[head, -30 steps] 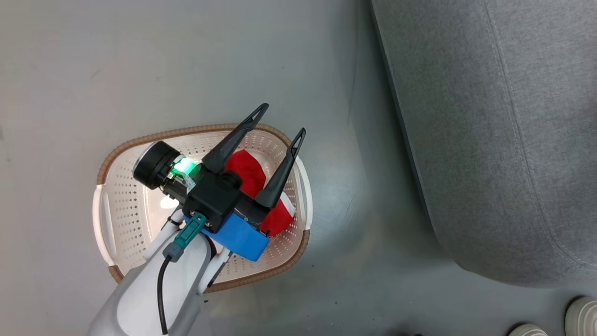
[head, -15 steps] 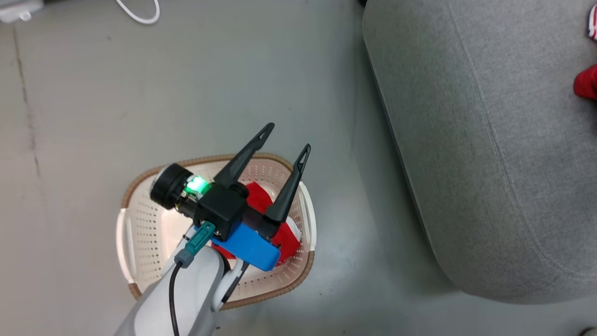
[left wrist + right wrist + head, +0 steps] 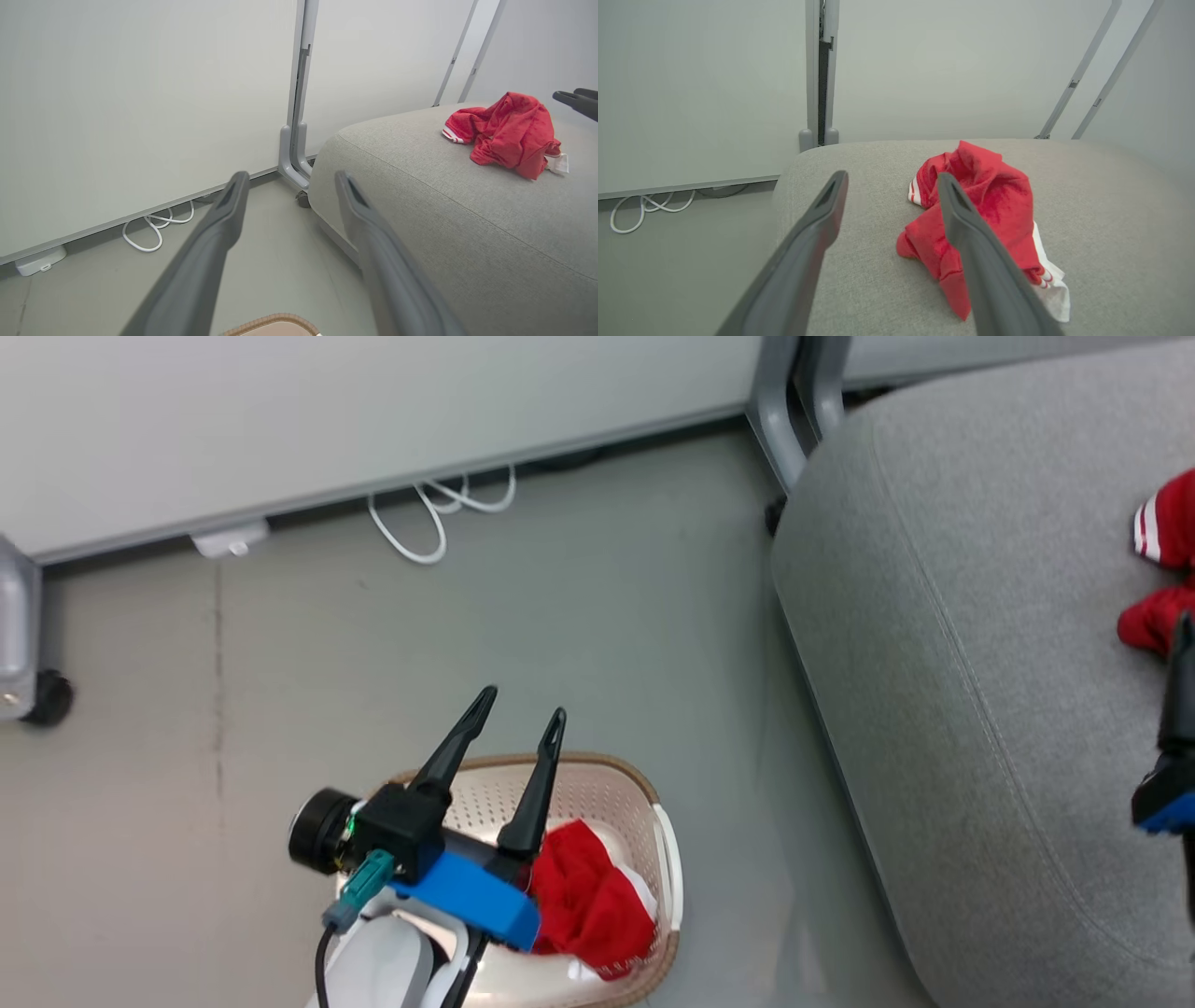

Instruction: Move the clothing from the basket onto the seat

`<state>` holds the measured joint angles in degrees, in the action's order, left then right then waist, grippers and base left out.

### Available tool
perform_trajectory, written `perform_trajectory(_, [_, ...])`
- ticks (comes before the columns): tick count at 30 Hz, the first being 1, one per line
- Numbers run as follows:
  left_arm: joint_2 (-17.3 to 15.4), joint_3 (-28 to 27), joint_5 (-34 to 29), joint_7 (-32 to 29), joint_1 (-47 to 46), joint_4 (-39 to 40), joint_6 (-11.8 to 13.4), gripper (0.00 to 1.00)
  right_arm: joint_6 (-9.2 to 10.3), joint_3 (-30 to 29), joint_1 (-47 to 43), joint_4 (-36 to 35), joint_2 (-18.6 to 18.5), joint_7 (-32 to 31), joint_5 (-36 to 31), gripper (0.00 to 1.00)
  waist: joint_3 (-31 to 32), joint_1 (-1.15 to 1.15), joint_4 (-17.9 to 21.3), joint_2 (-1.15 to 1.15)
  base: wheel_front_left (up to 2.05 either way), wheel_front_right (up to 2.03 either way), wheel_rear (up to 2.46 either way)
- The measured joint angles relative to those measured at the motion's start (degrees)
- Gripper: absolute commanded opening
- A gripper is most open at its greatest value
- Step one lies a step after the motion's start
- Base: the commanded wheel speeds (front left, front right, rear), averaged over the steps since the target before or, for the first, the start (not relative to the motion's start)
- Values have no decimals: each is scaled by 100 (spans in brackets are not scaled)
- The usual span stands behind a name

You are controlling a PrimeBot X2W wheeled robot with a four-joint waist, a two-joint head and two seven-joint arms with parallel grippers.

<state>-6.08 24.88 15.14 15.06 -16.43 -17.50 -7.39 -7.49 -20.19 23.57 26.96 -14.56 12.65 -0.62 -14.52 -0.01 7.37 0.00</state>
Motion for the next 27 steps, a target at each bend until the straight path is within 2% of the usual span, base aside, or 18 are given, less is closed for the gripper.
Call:
perform_trajectory(6, [77, -421, -3, 0, 470, -82, 0, 100, 0, 276, -1043, -1206, 441, -328, -249, 100, 585, -1, -271, 0, 0, 0, 0])
perform_trajectory(12, [101, -909, -53, 1, 923, -115, 0, 100, 0, 598, -1893, -2043, 784, -590, -303, 100, 1063, -1, -558, 0, 0, 0, 0])
perform_trajectory(21, [123, -1339, -169, 1, 1183, -123, 0, 100, 0, 1227, -2560, -2496, 1059, -706, -156, 100, 1439, 0, -962, 0, 0, 0, 0])
perform_trajectory(27, [116, -1437, -203, 1, 1248, -182, 0, 100, 0, 1362, -2680, -2550, 1132, -695, -91, 100, 1517, 0, -1063, 0, 0, 0, 0])
